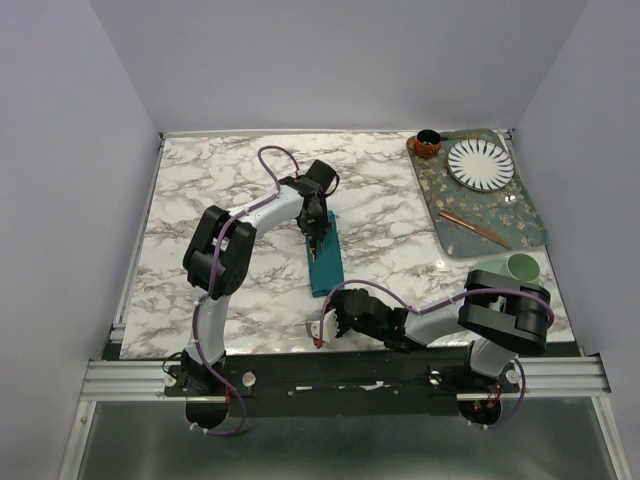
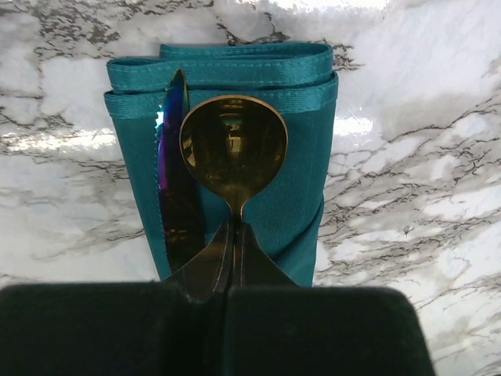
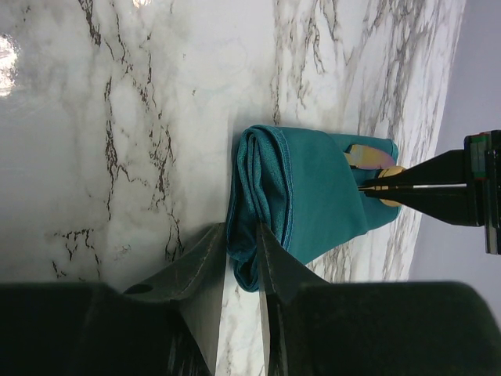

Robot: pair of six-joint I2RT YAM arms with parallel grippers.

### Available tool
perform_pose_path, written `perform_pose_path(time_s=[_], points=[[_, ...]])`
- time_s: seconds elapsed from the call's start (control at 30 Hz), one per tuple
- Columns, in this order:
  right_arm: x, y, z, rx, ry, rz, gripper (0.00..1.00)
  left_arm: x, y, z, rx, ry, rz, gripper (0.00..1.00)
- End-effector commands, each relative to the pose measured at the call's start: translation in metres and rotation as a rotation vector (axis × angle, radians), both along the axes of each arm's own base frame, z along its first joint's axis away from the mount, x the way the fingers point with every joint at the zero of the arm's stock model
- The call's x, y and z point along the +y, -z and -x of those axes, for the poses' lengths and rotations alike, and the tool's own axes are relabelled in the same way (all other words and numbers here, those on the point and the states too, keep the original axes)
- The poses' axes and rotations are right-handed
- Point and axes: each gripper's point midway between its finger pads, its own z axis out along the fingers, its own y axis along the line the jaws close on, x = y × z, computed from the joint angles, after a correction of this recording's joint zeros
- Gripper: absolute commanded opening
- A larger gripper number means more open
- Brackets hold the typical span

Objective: Fold the napkin into a case and place the utensils inside
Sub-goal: Insert the spoon into the folded napkin.

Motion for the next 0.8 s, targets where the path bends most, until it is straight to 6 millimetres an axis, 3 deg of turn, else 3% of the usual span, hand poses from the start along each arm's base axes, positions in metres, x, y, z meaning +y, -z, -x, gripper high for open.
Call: perform_pose_path(time_s=[0.0, 0.23, 0.33, 0.43, 0.63, 0.77], points=[[-0.009, 0.014, -0.002, 0.027, 0.036, 0.038, 0.31, -0.013, -0.019, 0.008, -0.006, 0.016, 0.062, 0.00], [-0.008, 0.013, -0.003, 0.025, 0.036, 0.033, 0.31, -0.015, -0.016, 0.011, -0.001, 0.025, 0.053, 0.00], [-0.008, 0.013, -0.003, 0.025, 0.036, 0.033, 0.31, -0.014, -0.014, 0.012, 0.013, 0.018, 0.041, 0.07], [-0.009, 0.013, -0.003, 0.024, 0.038, 0.033, 0.31, -0.013, -0.015, 0.011, 0.007, 0.012, 0.035, 0.20], [-0.009, 0.012, -0.003, 0.020, 0.035, 0.032, 0.31, -0.011, -0.030, -0.007, -0.063, 0.009, 0.016, 0.32], [-0.007, 0.009, -0.003, 0.011, 0.027, 0.027, 0.31, -0.007, -0.048, -0.033, -0.151, -0.005, 0.000, 0.37]])
